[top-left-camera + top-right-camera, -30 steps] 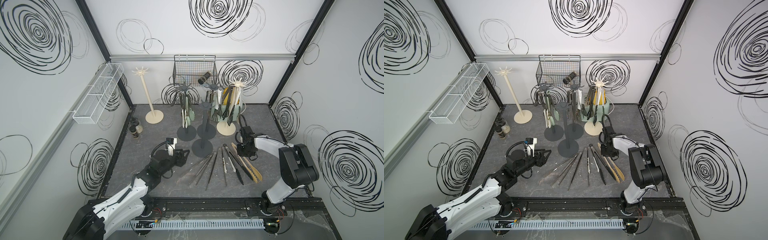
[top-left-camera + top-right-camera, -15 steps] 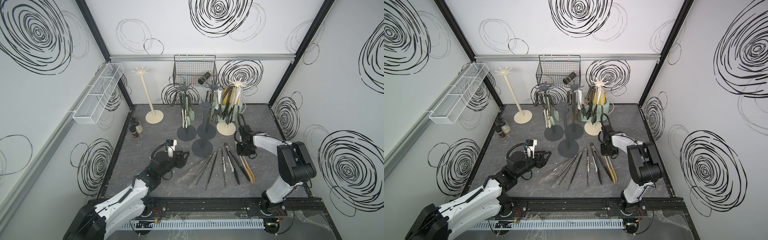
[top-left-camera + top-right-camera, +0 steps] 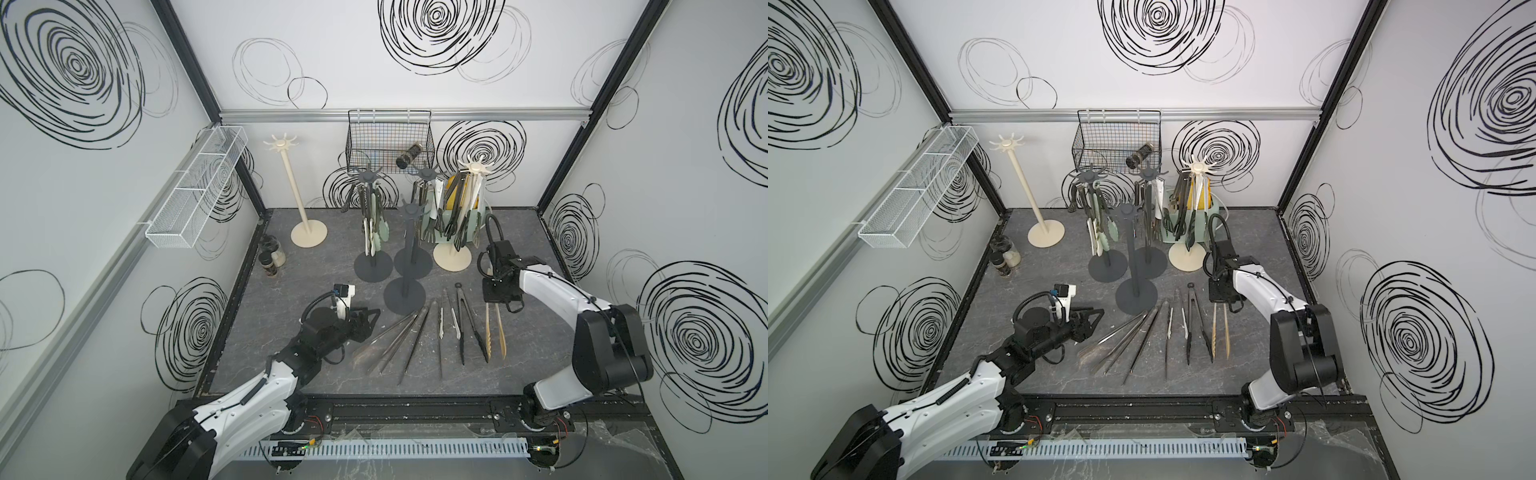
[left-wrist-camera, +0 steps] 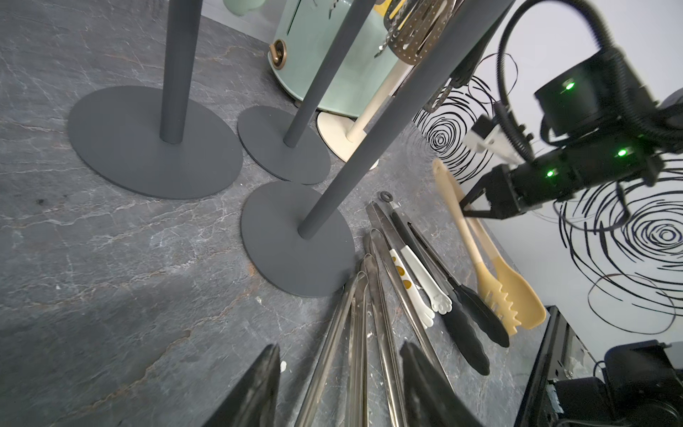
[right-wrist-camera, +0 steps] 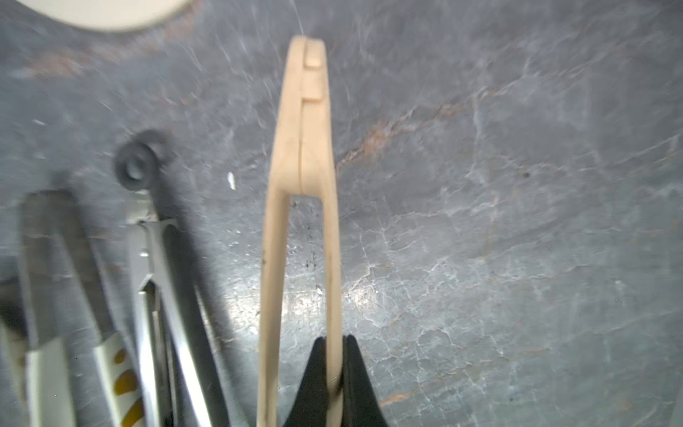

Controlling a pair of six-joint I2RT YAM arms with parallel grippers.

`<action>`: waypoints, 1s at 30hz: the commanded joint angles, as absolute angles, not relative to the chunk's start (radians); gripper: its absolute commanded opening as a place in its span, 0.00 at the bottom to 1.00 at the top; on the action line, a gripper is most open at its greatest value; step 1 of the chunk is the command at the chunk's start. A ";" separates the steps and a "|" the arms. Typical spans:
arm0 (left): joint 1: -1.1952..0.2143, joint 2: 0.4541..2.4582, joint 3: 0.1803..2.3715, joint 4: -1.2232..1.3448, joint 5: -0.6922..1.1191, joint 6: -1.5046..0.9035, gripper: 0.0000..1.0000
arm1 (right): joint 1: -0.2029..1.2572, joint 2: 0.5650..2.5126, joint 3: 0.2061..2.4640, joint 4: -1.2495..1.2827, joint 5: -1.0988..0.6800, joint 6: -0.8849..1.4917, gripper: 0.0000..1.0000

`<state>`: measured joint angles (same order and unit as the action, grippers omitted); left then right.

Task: Hang food tongs on kitchen utensil racks
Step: Pick up the food tongs from the center of the board, then hang the food tongs on the rack.

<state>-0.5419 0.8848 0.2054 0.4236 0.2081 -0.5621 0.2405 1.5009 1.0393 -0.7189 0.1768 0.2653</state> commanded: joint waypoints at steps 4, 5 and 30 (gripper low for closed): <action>-0.534 0.903 0.186 0.529 0.251 -0.566 0.55 | 0.247 1.366 1.151 -0.806 0.168 0.220 0.00; -0.534 0.902 0.184 0.533 0.255 -0.564 0.55 | 0.255 1.346 1.164 -0.807 0.155 0.206 0.00; -0.536 0.903 0.156 0.581 0.265 -0.531 0.54 | 0.460 1.055 1.208 -0.096 -0.463 -0.096 0.00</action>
<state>-0.5419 0.9035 0.1638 0.5224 0.2539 -0.5407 0.4561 1.0367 1.1656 -0.2440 -0.3901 -0.0746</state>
